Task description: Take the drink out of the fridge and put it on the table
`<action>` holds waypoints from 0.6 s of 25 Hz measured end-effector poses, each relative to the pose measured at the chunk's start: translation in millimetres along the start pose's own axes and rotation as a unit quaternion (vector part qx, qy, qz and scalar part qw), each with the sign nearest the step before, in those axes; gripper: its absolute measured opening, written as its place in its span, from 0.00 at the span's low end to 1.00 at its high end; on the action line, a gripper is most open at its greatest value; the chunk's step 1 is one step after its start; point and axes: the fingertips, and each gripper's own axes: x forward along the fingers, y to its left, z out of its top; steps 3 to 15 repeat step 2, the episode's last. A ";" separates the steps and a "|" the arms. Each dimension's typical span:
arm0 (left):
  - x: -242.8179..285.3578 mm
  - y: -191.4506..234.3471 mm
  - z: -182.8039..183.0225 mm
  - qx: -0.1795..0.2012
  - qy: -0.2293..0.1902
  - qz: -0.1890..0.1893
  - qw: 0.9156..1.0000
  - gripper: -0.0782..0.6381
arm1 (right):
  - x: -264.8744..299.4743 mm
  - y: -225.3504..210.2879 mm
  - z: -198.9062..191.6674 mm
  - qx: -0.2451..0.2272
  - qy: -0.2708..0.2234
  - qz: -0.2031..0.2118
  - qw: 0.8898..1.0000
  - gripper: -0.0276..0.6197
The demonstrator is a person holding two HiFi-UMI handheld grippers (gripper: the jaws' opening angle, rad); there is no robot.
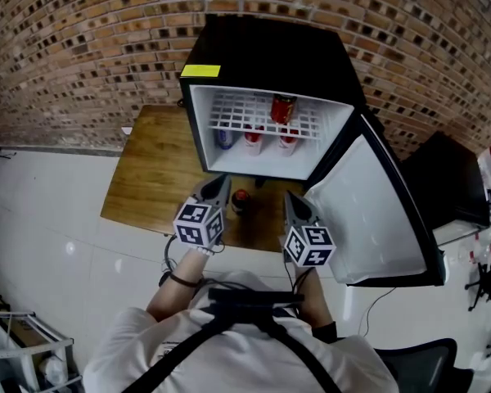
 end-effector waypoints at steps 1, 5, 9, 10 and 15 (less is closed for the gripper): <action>-0.2 0.3 -0.4 0.000 0.000 0.000 1.000 0.12 | 0.1 0.1 -0.5 0.000 0.000 0.000 1.000 0.06; -0.3 0.6 -1.0 0.000 0.001 0.001 1.000 0.12 | 0.3 0.3 -1.1 0.000 0.001 0.000 1.000 0.06; -0.3 0.6 -1.0 0.000 0.001 0.001 1.000 0.12 | 0.3 0.3 -1.1 0.000 0.001 0.000 1.000 0.06; -0.3 0.6 -1.0 0.000 0.001 0.001 1.000 0.12 | 0.3 0.3 -1.1 0.000 0.001 0.000 1.000 0.06; -0.3 0.6 -1.0 0.000 0.001 0.001 1.000 0.12 | 0.3 0.3 -1.1 0.000 0.001 0.000 1.000 0.06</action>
